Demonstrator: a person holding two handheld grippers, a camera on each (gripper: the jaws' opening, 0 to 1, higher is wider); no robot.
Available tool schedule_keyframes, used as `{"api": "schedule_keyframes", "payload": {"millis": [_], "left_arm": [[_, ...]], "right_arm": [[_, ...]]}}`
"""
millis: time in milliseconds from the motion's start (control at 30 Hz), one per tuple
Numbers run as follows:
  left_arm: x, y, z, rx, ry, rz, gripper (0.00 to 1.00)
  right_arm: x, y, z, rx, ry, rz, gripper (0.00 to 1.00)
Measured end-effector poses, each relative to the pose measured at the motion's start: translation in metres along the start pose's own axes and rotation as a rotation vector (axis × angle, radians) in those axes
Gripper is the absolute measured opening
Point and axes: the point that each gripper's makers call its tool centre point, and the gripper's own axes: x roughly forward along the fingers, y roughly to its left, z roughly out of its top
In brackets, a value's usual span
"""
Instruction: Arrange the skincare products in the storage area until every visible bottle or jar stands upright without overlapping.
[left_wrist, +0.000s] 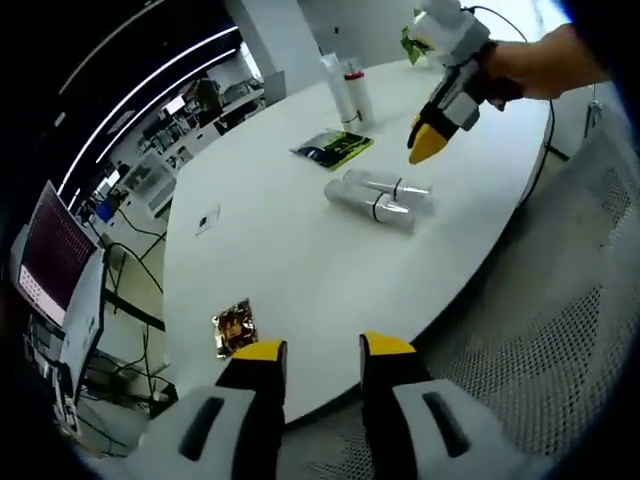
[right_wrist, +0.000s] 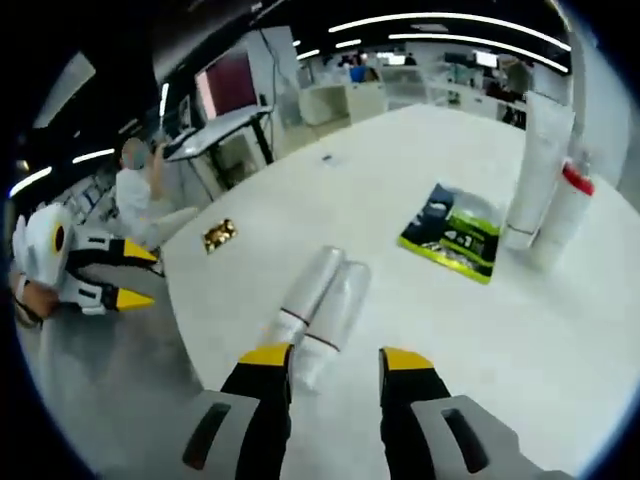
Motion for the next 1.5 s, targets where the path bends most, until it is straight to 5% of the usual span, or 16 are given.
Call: {"api": "schedule_keyframes", "payload": {"millis": [167,467,633,933,1500], "left_arm": [[-0.001,-0.001,0.0,0.0,-0.001,-0.005,0.18],[-0.002,0.001,0.0,0.0,-0.004,0.002,0.16],[-0.002,0.002,-0.001,-0.002,-0.001,0.008,0.15],[-0.001,0.002,-0.004,-0.001,0.017,0.009,0.14],[0.001,0.001,-0.011,0.007,0.058,-0.002,0.13]], "right_arm": [[0.012,-0.008,-0.009,0.142,0.015,-0.002,0.35],[0.022,-0.002,-0.012,0.022,0.057,-0.008,0.33],[0.019,0.006,-0.008,-0.035,0.074,-0.017,0.24],[0.02,0.012,-0.006,0.015,0.059,0.026,0.25],[0.036,0.005,-0.022,-0.068,0.124,0.012,0.21]]}}
